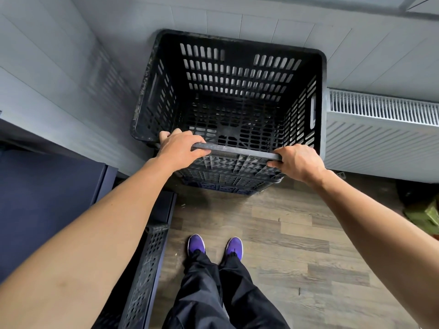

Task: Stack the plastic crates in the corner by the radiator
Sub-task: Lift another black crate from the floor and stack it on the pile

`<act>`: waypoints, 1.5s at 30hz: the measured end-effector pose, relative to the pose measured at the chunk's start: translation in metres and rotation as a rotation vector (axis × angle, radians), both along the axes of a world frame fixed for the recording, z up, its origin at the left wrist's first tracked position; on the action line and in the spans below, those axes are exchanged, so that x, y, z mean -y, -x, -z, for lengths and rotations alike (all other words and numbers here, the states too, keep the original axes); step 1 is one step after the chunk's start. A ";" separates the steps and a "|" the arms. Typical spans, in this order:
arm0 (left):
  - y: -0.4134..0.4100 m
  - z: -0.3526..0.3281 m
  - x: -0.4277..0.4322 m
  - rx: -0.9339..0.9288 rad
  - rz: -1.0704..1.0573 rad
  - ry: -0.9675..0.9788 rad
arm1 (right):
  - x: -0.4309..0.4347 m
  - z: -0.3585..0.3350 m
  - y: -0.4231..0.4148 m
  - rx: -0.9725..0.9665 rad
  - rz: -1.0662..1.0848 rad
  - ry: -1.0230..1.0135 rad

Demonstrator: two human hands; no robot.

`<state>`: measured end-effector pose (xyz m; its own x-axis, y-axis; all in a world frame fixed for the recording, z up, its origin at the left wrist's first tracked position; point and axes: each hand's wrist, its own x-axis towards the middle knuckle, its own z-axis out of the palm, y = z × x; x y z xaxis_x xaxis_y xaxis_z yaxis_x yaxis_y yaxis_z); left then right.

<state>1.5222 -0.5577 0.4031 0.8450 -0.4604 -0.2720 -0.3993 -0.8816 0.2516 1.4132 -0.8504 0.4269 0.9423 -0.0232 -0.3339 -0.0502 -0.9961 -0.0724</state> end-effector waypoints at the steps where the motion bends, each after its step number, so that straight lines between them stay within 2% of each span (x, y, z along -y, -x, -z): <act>1: 0.001 0.000 -0.002 -0.019 0.006 0.005 | -0.001 0.000 0.001 0.006 0.003 0.002; 5: -0.004 -0.011 -0.009 -0.146 0.066 0.030 | -0.006 -0.001 0.003 0.011 0.020 -0.008; 9: -0.026 -0.021 -0.024 -0.296 0.107 -0.043 | -0.010 -0.001 0.002 -0.028 0.034 -0.030; 26: -0.005 -0.010 -0.033 -0.149 -0.017 -0.018 | -0.008 0.012 0.012 -0.014 0.001 -0.022; 36: -0.019 -0.002 -0.026 -0.079 0.036 -0.020 | 0.006 0.015 -0.004 -0.018 -0.072 0.038; 45: -0.014 0.009 -0.033 -0.097 -0.056 -0.016 | 0.009 0.018 -0.003 0.010 -0.112 0.042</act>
